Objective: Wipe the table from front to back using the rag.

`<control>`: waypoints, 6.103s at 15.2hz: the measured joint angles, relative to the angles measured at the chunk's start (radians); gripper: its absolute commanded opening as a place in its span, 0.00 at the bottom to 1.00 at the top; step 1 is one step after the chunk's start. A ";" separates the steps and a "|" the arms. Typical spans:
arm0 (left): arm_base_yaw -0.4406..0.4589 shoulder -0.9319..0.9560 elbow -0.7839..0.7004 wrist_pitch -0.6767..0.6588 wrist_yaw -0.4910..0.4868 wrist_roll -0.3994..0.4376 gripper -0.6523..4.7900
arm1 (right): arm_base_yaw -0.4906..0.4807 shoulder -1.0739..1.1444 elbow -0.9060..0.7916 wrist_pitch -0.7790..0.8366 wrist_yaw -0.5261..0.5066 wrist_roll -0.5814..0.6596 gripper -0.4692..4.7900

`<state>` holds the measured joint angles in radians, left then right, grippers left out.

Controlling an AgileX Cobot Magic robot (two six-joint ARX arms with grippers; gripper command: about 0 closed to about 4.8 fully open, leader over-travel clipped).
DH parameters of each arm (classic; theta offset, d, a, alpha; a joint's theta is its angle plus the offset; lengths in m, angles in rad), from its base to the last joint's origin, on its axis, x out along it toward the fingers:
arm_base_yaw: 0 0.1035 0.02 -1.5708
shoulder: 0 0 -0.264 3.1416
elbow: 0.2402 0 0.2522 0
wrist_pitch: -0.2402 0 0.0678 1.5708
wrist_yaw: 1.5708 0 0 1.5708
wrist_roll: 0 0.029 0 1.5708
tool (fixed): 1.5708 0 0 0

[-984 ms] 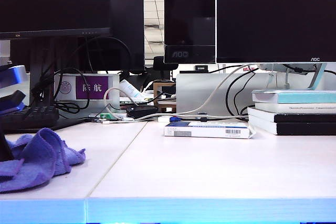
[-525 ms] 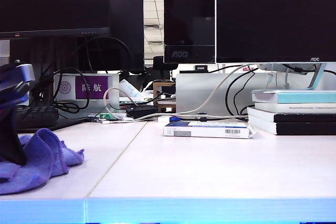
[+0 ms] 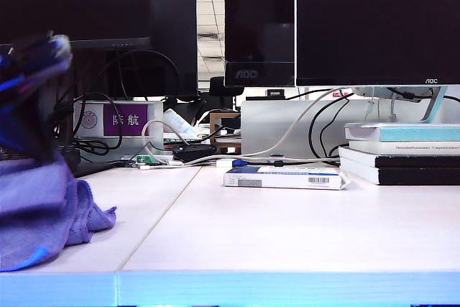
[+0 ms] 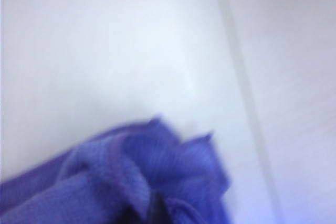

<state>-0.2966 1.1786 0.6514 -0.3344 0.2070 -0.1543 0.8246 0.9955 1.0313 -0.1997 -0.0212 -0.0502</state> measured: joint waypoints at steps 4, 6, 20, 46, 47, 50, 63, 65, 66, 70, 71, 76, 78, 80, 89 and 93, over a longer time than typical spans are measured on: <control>0.000 0.000 0.102 -0.105 0.035 0.003 0.11 | 0.000 0.000 0.000 0.000 0.000 0.000 0.09; 0.000 0.000 0.126 -0.124 0.097 0.004 0.48 | 0.000 0.000 0.000 0.000 0.000 0.000 0.09; 0.000 -0.573 0.223 0.025 -0.177 0.074 0.11 | 0.000 0.000 0.000 0.000 0.000 0.000 0.09; 0.139 -0.992 -0.642 0.174 -0.313 0.071 0.11 | 0.000 0.000 0.000 0.000 0.000 0.000 0.09; 0.139 -0.992 -0.642 0.174 -0.312 0.071 0.11 | 0.000 0.000 0.000 0.000 0.000 0.000 0.09; 0.139 -0.992 -0.642 0.174 -0.312 0.071 0.11 | -0.088 -0.148 -0.109 0.009 0.000 0.000 0.09; 0.139 -0.993 -0.642 0.174 -0.311 0.071 0.11 | -0.549 -0.832 -1.023 0.346 0.052 0.003 0.09; 0.139 -0.993 -0.642 0.174 -0.312 0.071 0.11 | -0.586 -0.941 -1.023 0.266 0.051 0.004 0.09; 0.139 -0.992 -0.642 0.173 -0.312 0.071 0.11 | -0.620 -0.996 -1.023 0.196 0.050 0.004 0.09; 0.138 -1.004 -0.642 0.174 -0.311 0.071 0.11 | -0.703 -0.993 -1.023 0.101 0.047 0.004 0.09; 0.138 -1.005 -0.642 0.173 -0.309 0.071 0.11 | -0.704 -0.993 -1.023 0.056 0.047 0.004 0.09; 0.138 -1.007 -0.642 0.173 -0.303 0.071 0.11 | -0.698 -0.993 -1.023 0.023 0.045 0.034 0.09; 0.138 -1.007 -0.642 0.173 -0.303 0.071 0.11 | -0.698 -0.993 -1.023 0.023 0.045 0.037 0.09; 0.138 -1.007 -0.642 0.173 -0.302 0.071 0.11 | -0.698 -0.993 -1.023 0.023 0.045 0.038 0.09; 0.138 -1.007 -0.642 0.173 -0.301 0.071 0.11 | -0.698 -0.993 -1.023 0.023 0.045 0.038 0.09; 0.138 -1.007 -0.642 0.173 -0.301 0.071 0.11 | -0.698 -0.993 -1.023 0.023 0.045 0.038 0.09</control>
